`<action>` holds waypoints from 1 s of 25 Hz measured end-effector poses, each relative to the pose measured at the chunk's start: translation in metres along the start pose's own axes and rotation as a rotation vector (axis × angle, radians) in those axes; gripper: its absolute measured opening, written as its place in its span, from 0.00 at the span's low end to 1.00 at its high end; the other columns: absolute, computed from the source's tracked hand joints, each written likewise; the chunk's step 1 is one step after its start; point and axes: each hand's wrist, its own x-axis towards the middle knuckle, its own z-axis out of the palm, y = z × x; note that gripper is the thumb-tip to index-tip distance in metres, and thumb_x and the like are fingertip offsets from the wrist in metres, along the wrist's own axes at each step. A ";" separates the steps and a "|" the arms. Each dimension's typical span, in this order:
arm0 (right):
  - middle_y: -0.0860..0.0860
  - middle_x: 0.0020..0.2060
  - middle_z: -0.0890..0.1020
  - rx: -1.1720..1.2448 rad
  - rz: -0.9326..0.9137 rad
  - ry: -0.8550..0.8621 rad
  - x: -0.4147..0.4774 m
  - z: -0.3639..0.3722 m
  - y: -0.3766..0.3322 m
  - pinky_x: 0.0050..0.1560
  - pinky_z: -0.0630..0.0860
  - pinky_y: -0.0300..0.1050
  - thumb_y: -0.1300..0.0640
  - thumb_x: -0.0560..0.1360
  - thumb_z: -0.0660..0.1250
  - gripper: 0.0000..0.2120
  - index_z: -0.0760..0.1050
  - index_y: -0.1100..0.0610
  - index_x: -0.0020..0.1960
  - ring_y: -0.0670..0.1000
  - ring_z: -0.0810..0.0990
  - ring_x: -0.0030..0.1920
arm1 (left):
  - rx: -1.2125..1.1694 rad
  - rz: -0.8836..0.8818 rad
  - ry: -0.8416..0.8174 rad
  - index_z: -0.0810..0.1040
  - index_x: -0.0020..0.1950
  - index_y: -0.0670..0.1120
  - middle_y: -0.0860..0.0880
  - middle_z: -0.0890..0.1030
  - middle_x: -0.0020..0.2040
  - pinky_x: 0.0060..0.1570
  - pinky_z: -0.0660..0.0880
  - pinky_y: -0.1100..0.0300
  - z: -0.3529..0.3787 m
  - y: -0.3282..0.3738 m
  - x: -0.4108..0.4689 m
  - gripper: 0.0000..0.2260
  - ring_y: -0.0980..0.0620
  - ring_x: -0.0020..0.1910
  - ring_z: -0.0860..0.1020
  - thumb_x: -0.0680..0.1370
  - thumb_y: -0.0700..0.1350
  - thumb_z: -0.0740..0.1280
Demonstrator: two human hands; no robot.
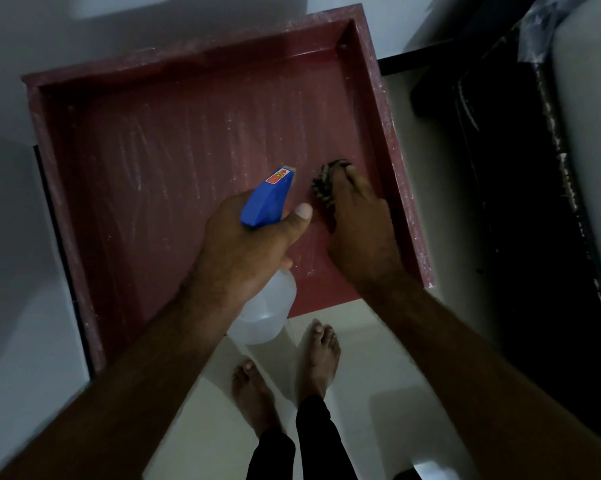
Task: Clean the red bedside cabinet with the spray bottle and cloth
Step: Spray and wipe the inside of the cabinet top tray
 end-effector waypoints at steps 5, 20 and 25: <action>0.62 0.83 0.57 -0.022 0.071 -0.014 0.005 0.000 -0.007 0.80 0.53 0.56 0.72 0.75 0.66 0.41 0.52 0.64 0.83 0.60 0.53 0.83 | -0.008 -0.011 0.016 0.76 0.52 0.37 0.41 0.78 0.38 0.27 0.71 0.73 0.001 0.003 0.005 0.20 0.53 0.30 0.81 0.76 0.54 0.73; 0.55 0.77 0.71 -0.112 -0.046 -0.027 -0.003 0.002 0.005 0.65 0.70 0.70 0.64 0.76 0.69 0.34 0.64 0.53 0.80 0.64 0.58 0.82 | -0.006 -0.019 0.010 0.77 0.52 0.42 0.41 0.80 0.37 0.27 0.70 0.74 -0.001 0.012 0.007 0.17 0.58 0.28 0.80 0.75 0.56 0.72; 0.59 0.81 0.63 -0.056 0.143 0.006 -0.007 -0.003 -0.007 0.75 0.63 0.63 0.67 0.74 0.68 0.38 0.62 0.55 0.82 0.59 0.58 0.82 | -0.014 -0.028 0.009 0.77 0.52 0.41 0.36 0.81 0.40 0.28 0.72 0.72 -0.006 0.011 0.008 0.19 0.55 0.29 0.81 0.75 0.57 0.73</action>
